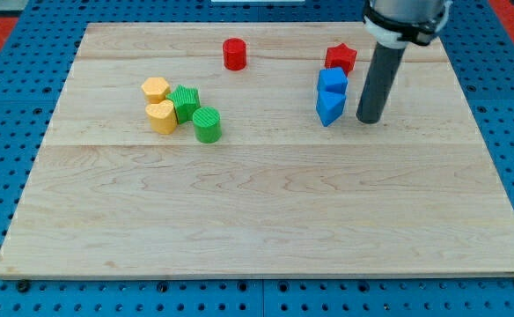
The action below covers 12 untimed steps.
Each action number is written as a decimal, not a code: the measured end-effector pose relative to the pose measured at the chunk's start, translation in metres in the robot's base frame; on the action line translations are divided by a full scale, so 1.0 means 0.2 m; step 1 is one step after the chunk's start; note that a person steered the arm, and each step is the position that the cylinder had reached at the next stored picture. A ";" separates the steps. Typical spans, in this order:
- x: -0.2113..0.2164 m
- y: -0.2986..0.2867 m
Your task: Move the blue triangle right to the red circle
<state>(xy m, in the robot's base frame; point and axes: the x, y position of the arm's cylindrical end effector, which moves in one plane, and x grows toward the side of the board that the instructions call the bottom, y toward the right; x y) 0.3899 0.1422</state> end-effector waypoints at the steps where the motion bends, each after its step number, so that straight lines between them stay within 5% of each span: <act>1: -0.05 -0.29; 6: -0.06 -0.83; 10: -0.23 -0.93; 12: -0.30 -0.73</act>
<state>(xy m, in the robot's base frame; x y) 0.3304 -0.0048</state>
